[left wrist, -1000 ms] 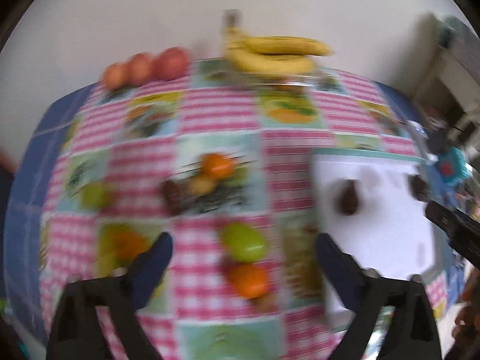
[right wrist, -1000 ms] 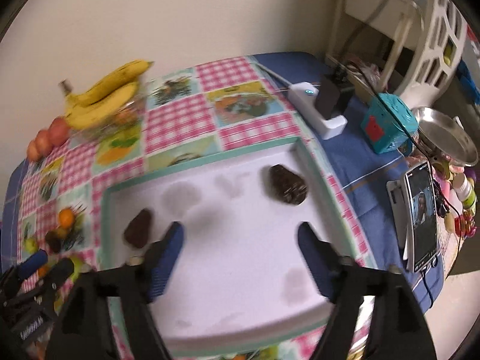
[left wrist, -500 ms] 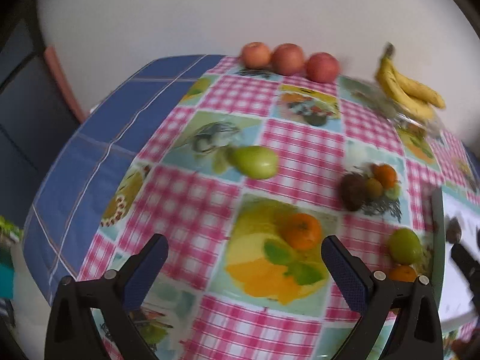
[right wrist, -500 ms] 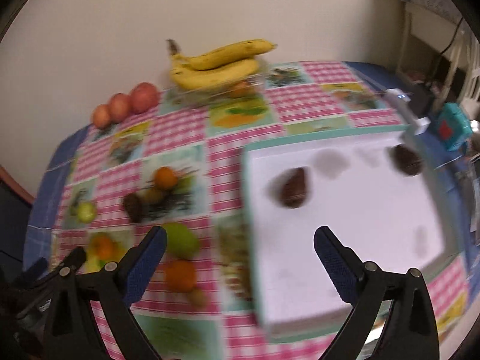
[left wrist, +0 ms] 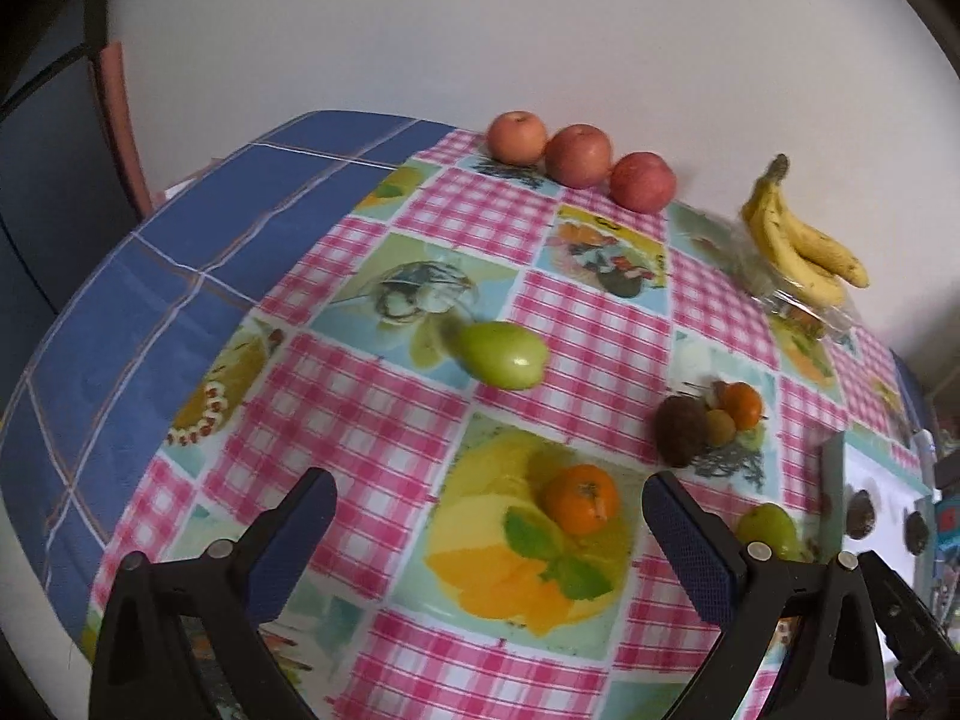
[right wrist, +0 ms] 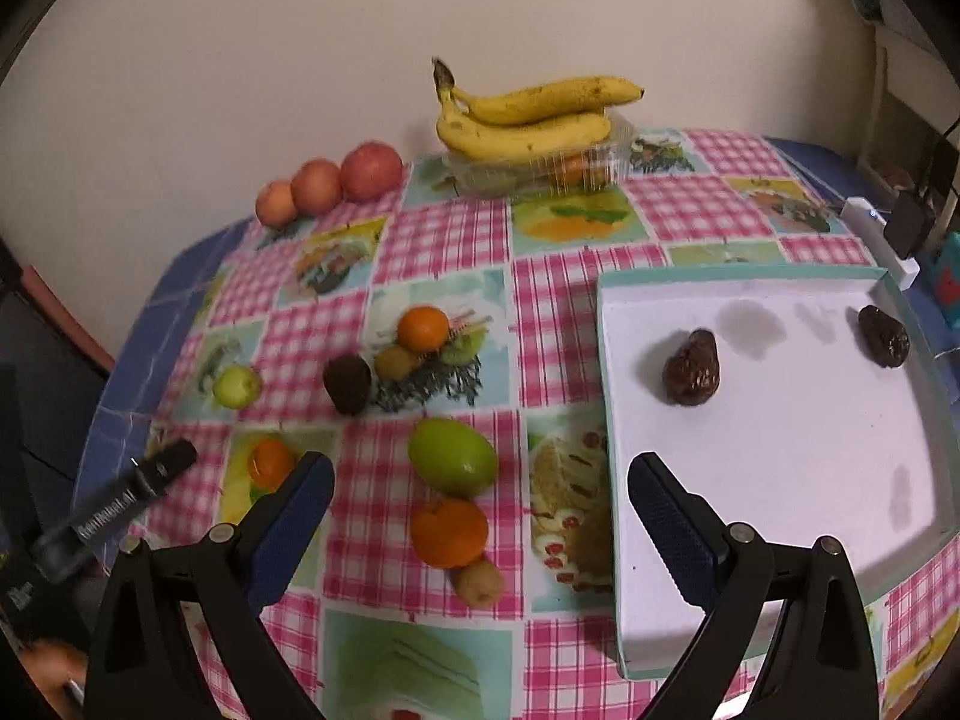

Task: Organize fruits
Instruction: 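Grasp a tangerine with the left gripper while the right gripper grasps another tangerine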

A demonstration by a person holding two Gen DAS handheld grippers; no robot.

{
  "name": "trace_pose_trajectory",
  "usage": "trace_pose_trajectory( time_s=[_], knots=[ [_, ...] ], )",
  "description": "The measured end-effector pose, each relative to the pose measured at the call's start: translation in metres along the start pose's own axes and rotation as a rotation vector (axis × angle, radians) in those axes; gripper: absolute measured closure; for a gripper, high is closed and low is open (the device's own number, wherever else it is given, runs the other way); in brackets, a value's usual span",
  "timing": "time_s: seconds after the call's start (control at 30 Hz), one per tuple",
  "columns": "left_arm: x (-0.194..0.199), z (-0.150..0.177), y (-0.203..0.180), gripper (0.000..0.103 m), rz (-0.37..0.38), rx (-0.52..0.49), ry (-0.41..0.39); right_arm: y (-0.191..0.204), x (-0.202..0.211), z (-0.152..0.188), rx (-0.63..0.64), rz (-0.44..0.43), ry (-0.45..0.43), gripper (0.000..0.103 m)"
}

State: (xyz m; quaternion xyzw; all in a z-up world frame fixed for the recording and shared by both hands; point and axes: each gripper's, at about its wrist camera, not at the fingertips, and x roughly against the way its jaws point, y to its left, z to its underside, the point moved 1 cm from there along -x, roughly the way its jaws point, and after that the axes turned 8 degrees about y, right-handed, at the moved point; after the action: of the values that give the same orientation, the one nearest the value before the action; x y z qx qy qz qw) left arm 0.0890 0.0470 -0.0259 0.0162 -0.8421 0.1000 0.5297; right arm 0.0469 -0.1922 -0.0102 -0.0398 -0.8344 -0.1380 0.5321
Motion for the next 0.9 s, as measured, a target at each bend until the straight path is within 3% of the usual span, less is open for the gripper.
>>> trace_pose_trajectory(
  time_s=[0.1,0.27,0.37,0.43,0.5,0.57,0.8,0.9],
  knots=[
    [-0.004,0.001,-0.005,0.000,0.059,-0.027,0.033,-0.004,-0.003,0.002,-0.025,-0.027,0.011,0.005],
    [-0.011,0.003,-0.007,0.000,0.061,-0.017,0.078,-0.003,-0.003,0.004,-0.016,-0.003,0.015,0.007],
    [-0.013,0.005,-0.004,0.001,0.073,-0.005,0.094,0.001,-0.005,0.005,0.008,-0.005,0.027,0.028],
    [-0.016,0.004,-0.004,0.002,0.090,0.003,0.106,0.003,-0.010,0.006,0.014,-0.011,0.043,0.029],
    [-0.020,0.004,-0.003,0.007,0.106,0.011,0.117,0.005,-0.016,0.008,0.020,-0.014,0.068,0.032],
    [-0.026,0.003,-0.006,0.012,0.112,0.007,0.129,0.006,-0.025,0.010,0.025,-0.017,0.105,0.046],
    [-0.047,0.002,-0.014,0.027,0.144,-0.007,0.141,0.006,-0.056,0.022,0.014,-0.035,0.221,0.052],
    [-0.055,0.002,-0.017,0.048,0.157,-0.020,0.150,0.007,-0.058,0.023,0.010,-0.059,0.232,0.058]
  ],
)
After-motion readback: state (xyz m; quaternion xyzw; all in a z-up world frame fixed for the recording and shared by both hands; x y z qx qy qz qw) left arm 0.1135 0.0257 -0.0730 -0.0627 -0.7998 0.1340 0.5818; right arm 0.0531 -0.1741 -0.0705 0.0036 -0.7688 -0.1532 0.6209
